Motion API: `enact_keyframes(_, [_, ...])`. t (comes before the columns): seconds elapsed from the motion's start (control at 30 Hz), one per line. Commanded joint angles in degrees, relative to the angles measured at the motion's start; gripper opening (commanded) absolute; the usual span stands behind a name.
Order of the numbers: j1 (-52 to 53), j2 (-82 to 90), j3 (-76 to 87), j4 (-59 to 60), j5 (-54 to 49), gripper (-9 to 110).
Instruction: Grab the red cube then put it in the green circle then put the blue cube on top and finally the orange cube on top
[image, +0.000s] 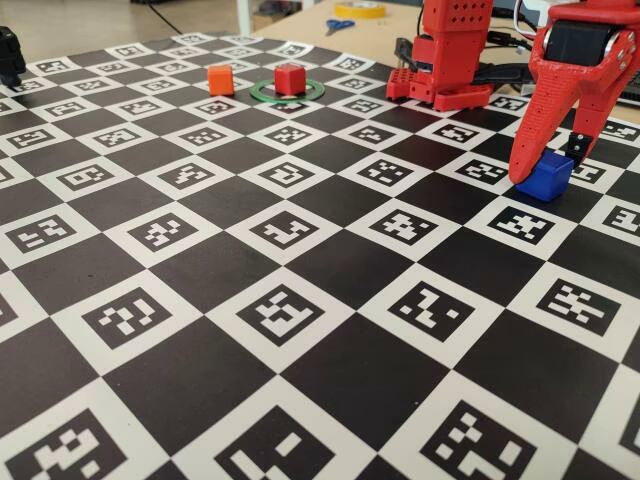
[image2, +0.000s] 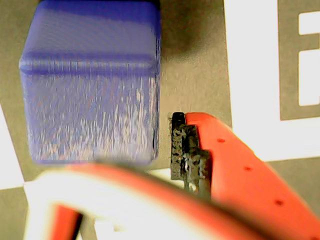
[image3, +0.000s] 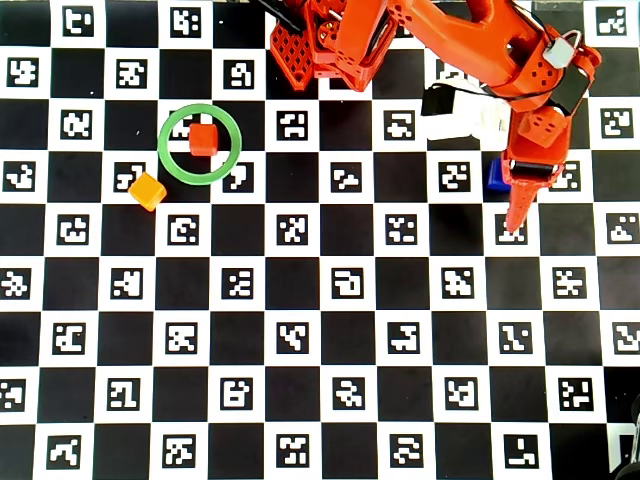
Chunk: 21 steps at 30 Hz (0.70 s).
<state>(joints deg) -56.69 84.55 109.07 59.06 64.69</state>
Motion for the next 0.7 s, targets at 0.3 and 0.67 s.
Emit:
enact_keyframes(0.3, [1.2, -0.4, 0.4, -0.2, -1.3, 49])
enact_keyframes(0.67, [2.5, -0.3, 2.5, -2.9, -1.6, 45])
